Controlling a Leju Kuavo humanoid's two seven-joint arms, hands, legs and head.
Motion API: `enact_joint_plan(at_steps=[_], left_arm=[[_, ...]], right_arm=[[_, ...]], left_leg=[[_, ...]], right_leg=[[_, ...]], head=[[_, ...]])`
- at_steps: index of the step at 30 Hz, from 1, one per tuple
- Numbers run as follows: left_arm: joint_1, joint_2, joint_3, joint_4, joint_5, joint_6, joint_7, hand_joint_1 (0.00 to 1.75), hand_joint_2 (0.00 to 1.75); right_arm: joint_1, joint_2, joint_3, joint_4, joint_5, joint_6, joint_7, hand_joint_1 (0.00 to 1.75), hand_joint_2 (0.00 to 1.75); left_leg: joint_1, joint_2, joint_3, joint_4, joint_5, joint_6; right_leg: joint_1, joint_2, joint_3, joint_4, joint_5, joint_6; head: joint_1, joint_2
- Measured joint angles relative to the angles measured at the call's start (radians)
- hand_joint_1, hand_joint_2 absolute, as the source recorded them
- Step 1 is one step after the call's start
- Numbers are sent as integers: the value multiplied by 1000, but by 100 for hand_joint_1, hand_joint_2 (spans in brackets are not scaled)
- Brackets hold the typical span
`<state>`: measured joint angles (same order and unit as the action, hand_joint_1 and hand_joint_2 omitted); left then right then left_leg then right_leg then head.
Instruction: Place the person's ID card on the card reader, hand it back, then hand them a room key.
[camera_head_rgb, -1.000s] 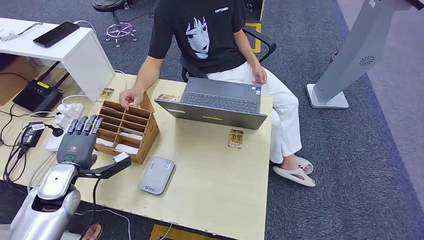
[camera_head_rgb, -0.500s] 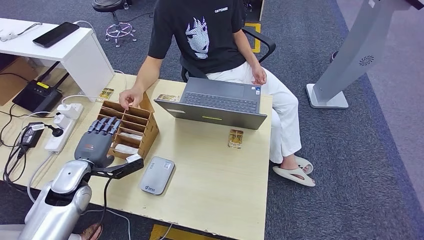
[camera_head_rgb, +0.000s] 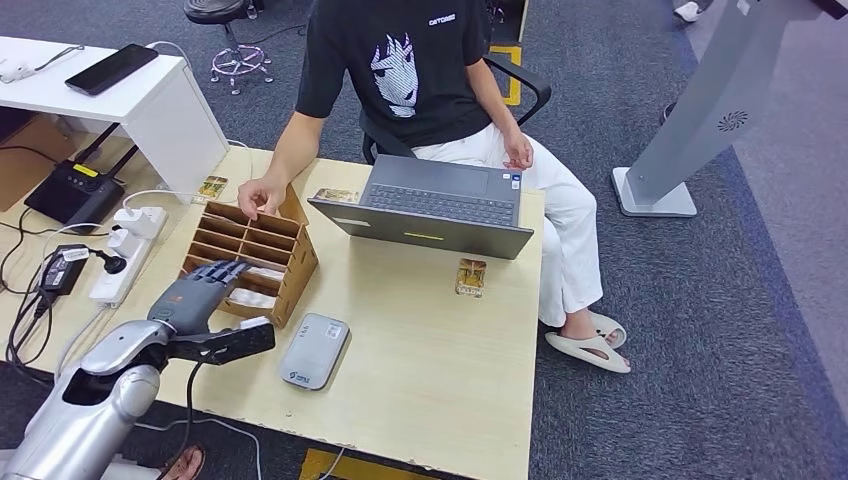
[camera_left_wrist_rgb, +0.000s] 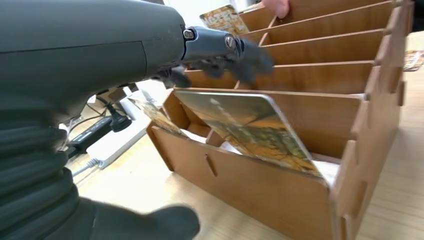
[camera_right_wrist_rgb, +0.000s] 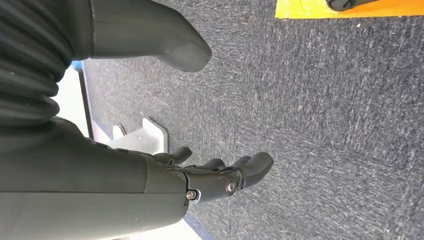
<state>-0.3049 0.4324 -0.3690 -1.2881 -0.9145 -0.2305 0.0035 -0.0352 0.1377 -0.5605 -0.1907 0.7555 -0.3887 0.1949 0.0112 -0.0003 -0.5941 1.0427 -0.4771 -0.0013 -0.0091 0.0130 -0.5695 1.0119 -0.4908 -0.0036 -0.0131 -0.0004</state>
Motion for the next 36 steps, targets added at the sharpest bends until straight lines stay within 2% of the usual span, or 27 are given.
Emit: enact_joint_plan(at_steps=[5, 11, 20, 36], left_arm=[[0, 24, -21, -8, 9, 14, 8, 175, 175], [-1, 32, -35, -13, 15, 40, 23, 175, 175], [1, 6, -46, -12, -31, 127, 43, 175, 175], [4, -25, -46, -5, -51, 149, 49, 175, 175]], right_arm=[[0, 0, -6, 0, 5, 0, 2, 0, 175], [0, 0, -12, 0, 11, 0, 2, 0, 175], [0, 0, -16, 0, 27, 0, 2, 0, 175], [0, 0, -25, 0, 33, 0, 2, 0, 175]], left_leg=[[0, 0, 0, 0, 0, 0], [0, 0, 0, 0, 0, 0], [0, 0, 0, 0, 0, 0], [0, 0, 0, 0, 0, 0]], right_leg=[[0, 0, 0, 0, 0, 0], [0, 0, 0, 0, 0, 0], [0, 0, 0, 0, 0, 0], [0, 0, 0, 0, 0, 0]], head=[[0, 0], [0, 0], [0, 0], [0, 0]])
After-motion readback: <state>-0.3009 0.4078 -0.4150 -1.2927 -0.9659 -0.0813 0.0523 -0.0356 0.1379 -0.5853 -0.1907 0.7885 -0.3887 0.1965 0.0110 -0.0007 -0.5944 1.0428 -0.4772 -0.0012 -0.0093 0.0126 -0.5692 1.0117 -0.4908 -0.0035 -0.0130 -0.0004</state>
